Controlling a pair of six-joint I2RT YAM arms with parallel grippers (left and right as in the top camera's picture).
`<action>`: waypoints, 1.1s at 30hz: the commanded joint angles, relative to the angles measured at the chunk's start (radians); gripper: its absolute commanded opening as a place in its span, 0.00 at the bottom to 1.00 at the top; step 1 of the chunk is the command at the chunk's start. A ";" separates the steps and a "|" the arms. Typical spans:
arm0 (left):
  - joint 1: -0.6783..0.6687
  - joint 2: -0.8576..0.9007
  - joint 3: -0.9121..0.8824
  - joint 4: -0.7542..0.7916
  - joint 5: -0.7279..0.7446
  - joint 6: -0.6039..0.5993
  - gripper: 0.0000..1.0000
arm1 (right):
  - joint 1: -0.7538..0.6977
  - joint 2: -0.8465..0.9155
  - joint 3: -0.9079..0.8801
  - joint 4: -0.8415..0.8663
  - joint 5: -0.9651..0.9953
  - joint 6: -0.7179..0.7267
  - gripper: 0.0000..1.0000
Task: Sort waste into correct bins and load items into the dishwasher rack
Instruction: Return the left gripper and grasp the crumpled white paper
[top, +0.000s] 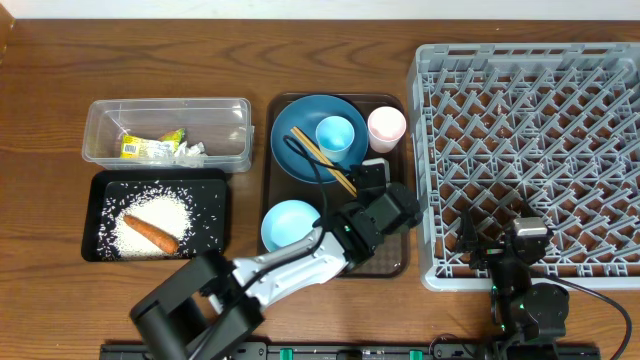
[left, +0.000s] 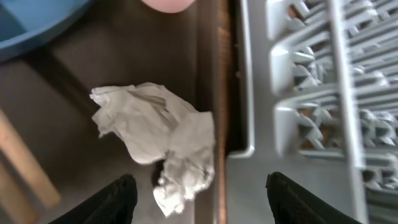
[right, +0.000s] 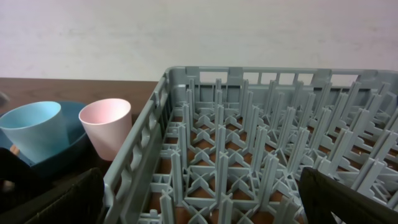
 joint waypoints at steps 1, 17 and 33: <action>0.009 0.031 0.000 0.031 -0.055 -0.006 0.69 | 0.003 0.000 -0.001 -0.003 -0.003 -0.018 0.99; 0.020 0.119 0.000 0.090 -0.053 -0.013 0.70 | 0.003 0.000 -0.001 -0.003 -0.003 -0.018 0.99; 0.020 0.071 0.000 0.089 -0.054 0.012 0.19 | 0.003 0.000 -0.001 -0.003 -0.003 -0.019 0.99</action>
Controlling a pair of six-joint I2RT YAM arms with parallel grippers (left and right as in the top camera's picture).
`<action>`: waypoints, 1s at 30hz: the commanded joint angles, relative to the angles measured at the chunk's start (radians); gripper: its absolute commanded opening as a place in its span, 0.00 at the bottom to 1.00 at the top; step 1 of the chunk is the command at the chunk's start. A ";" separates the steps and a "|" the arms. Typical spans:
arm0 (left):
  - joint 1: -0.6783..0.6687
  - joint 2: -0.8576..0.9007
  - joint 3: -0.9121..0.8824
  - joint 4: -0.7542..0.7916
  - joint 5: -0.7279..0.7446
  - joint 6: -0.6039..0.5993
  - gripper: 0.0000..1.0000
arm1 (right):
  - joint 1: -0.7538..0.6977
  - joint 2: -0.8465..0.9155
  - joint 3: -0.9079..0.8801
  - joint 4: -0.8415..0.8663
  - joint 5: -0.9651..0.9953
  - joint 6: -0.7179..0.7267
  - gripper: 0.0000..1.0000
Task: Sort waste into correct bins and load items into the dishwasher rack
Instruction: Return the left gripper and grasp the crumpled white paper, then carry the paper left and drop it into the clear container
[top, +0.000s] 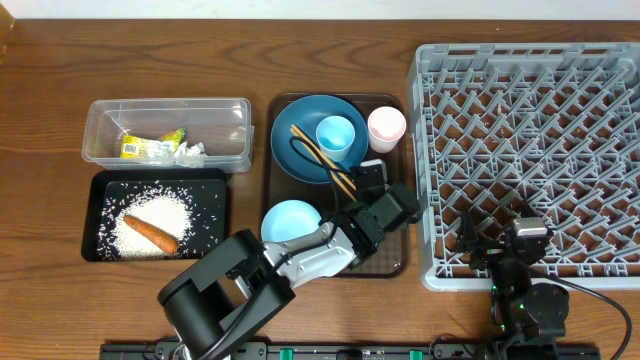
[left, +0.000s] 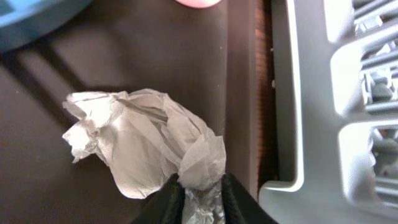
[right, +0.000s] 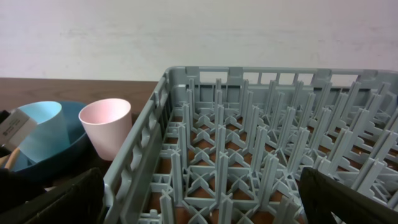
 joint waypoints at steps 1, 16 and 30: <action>0.005 -0.050 0.000 0.001 -0.023 0.032 0.13 | 0.003 0.000 -0.001 -0.003 -0.003 -0.018 0.99; 0.005 -0.315 0.000 -0.151 0.060 0.035 0.06 | 0.003 0.000 -0.001 -0.003 -0.003 -0.018 0.99; 0.202 -0.694 0.000 -0.301 -0.069 0.308 0.06 | 0.003 0.000 -0.001 -0.003 -0.003 -0.018 0.99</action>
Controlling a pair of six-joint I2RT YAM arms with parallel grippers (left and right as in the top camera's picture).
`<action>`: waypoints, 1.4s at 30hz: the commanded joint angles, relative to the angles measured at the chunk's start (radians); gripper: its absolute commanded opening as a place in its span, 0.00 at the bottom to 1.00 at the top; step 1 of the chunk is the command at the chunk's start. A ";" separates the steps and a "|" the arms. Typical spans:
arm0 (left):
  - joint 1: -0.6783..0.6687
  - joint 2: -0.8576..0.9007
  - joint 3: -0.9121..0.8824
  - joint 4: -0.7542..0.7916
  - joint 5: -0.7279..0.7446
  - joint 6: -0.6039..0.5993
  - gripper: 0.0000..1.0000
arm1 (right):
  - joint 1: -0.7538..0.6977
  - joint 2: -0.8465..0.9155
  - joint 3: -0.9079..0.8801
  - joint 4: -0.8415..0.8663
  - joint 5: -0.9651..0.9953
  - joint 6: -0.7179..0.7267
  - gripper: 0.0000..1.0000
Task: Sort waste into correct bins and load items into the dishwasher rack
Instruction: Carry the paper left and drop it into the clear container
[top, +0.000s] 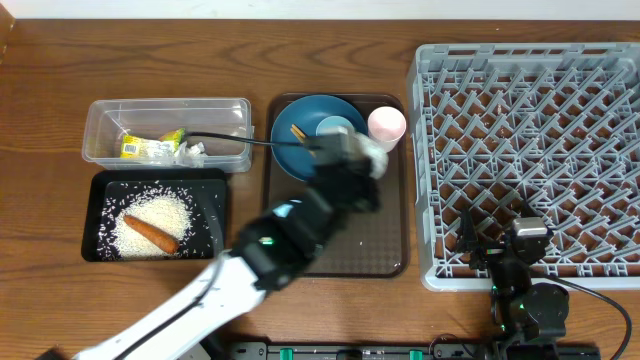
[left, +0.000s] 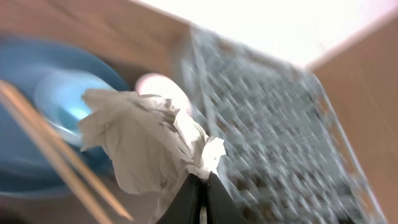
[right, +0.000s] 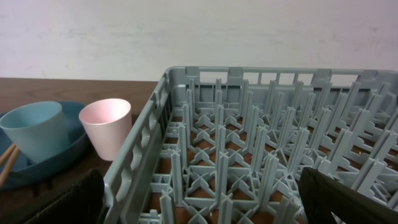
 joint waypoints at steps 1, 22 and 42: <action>0.112 -0.067 0.000 -0.057 -0.098 0.105 0.06 | 0.003 0.000 -0.001 -0.003 -0.003 -0.018 0.99; 0.760 0.245 0.000 -0.126 0.024 0.162 0.07 | 0.003 0.000 -0.001 -0.003 -0.003 -0.018 0.99; 0.723 0.013 0.007 -0.066 0.642 0.094 0.88 | 0.003 0.000 -0.001 -0.003 -0.003 -0.018 0.99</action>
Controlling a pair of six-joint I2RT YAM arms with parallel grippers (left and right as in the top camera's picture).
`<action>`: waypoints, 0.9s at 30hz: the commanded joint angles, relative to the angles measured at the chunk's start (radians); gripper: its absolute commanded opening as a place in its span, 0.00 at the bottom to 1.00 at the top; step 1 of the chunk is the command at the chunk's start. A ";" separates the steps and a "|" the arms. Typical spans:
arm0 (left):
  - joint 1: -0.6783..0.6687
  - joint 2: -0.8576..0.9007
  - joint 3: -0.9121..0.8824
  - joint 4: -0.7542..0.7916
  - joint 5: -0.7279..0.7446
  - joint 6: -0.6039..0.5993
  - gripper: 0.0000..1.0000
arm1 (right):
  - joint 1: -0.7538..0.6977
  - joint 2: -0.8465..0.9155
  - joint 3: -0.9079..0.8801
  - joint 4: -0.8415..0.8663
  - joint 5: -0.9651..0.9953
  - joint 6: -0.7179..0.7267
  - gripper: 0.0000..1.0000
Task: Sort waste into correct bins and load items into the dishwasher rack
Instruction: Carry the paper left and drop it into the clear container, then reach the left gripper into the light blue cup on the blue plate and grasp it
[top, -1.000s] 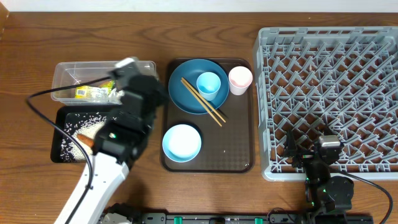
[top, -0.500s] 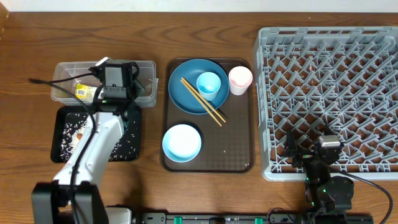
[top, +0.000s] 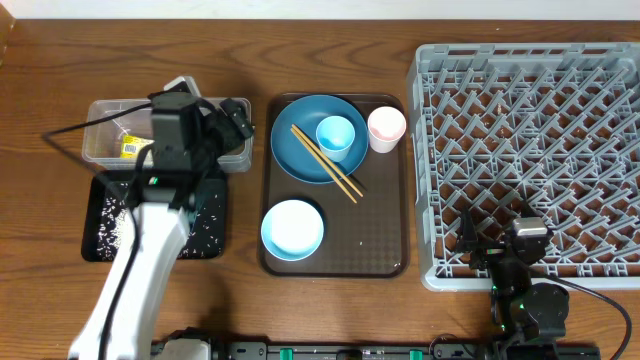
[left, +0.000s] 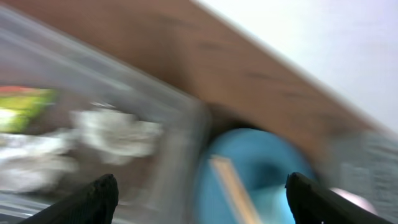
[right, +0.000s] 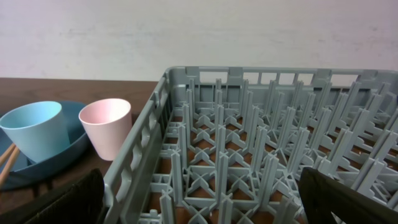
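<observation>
My left gripper (top: 231, 124) hangs open over the right end of the clear plastic bin (top: 100, 108), with nothing between its fingers. In the blurred left wrist view a crumpled white tissue (left: 115, 134) lies inside the bin beside a green wrapper (left: 25, 99). The brown tray (top: 385, 255) holds a blue plate (top: 300, 150) with chopsticks (top: 325, 160) and a blue cup (top: 335, 134), a pink cup (top: 386, 125) and a light blue bowl (top: 292, 228). The grey dishwasher rack (top: 530, 150) stands at the right. My right gripper (right: 205, 205) is open at the rack's near edge.
A black tray (top: 213, 248) scattered with rice lies in front of the clear bin, partly under my left arm. From the right wrist, the pink cup (right: 106, 127) and blue cup (right: 34, 127) stand just left of the rack wall (right: 140, 155).
My left gripper was shut on the tissue above the blue plate. Now it is open over the clear bin and the tissue lies inside the bin. The right arm has not moved.
My left gripper stood open over a crumpled tissue on the brown tray beside the rack. Then it was shut on the tissue, then held it raised over the blue plate. Now the tissue rests in the clear bin and the gripper is open.
</observation>
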 joint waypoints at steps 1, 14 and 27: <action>-0.049 -0.086 0.014 -0.024 0.262 -0.120 0.93 | 0.003 0.000 -0.001 -0.003 -0.003 -0.018 0.99; -0.348 0.042 0.550 -0.653 -0.093 0.022 0.96 | 0.003 0.000 -0.001 -0.003 -0.003 -0.018 0.99; -0.373 0.455 0.801 -0.908 -0.039 0.116 0.97 | 0.003 0.000 -0.001 -0.003 -0.003 -0.018 0.99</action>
